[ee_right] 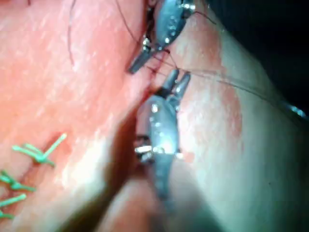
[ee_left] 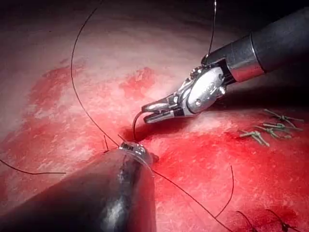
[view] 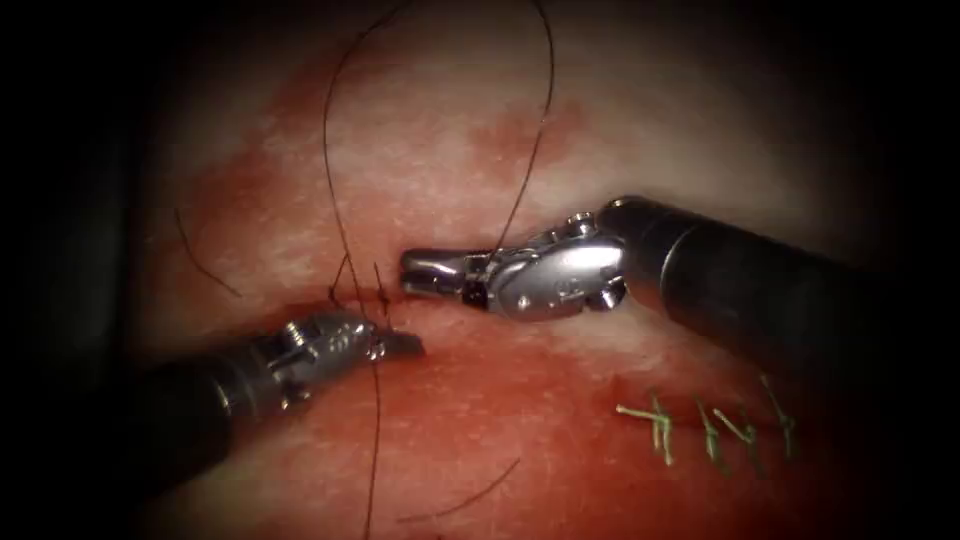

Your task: Wound Closure

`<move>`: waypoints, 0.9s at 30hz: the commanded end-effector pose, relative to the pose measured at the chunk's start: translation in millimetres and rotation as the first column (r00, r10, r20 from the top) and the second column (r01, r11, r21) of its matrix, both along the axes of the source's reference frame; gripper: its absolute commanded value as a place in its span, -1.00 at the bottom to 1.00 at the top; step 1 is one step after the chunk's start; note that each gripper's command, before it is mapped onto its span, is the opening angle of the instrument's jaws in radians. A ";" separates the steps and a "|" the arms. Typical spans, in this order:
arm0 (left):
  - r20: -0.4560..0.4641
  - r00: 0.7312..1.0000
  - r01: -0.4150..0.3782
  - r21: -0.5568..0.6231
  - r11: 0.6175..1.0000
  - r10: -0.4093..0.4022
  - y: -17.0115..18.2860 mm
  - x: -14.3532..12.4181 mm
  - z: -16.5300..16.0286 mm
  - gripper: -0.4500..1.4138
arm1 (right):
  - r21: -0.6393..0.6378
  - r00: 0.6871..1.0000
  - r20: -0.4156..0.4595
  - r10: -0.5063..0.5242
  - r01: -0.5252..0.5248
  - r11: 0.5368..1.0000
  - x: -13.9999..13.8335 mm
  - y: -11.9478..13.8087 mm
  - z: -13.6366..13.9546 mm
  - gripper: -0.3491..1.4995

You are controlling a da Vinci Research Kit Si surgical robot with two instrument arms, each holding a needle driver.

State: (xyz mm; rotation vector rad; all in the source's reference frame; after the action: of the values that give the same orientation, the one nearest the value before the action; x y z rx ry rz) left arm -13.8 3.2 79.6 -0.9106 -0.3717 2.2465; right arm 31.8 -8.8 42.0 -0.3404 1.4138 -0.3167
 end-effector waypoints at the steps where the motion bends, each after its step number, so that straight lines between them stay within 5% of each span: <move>1: 0.001 1.000 0.000 0.000 1.000 0.000 0.0 -0.6 0.8 -0.91 | -0.004 1.000 -0.008 -0.008 0.007 1.000 0.7 0.4 0.7 -1.00; 16: 0.003 1.000 -0.002 0.002 1.000 0.002 0.0 -0.5 0.8 -0.93 | 0.050 0.997 -0.040 -0.059 0.061 0.997 0.9 0.0 2.3 -1.00; 17: 0.003 1.000 -0.002 0.002 1.000 0.002 0.0 -0.5 0.7 -0.91 | 0.072 0.998 -0.043 -0.039 0.042 0.997 0.9 0.0 2.0 -0.75; 19: 0.003 1.000 -0.001 0.003 1.000 0.001 0.0 -0.5 0.6 -0.89 | 0.110 0.997 -0.072 0.012 -0.004 0.994 0.7 -0.1 1.6 0.18; 21: 0.003 1.000 -0.001 0.004 1.000 0.001 0.1 -0.5 0.4 -0.84 | 0.187 0.996 -0.080 0.037 -0.021 0.982 0.6 -0.2 1.2 0.65; 27: 0.006 1.000 -0.009 0.009 1.000 0.009 0.1 -0.5 -0.4 -0.62 | 0.293 0.998 -0.045 0.041 -0.026 0.956 0.4 -0.5 0.6 0.91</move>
State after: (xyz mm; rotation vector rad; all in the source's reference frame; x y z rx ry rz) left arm -13.6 3.3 77.9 -0.9298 -0.4029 2.2413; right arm 31.3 -9.4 42.2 -0.1313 1.4610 -0.0380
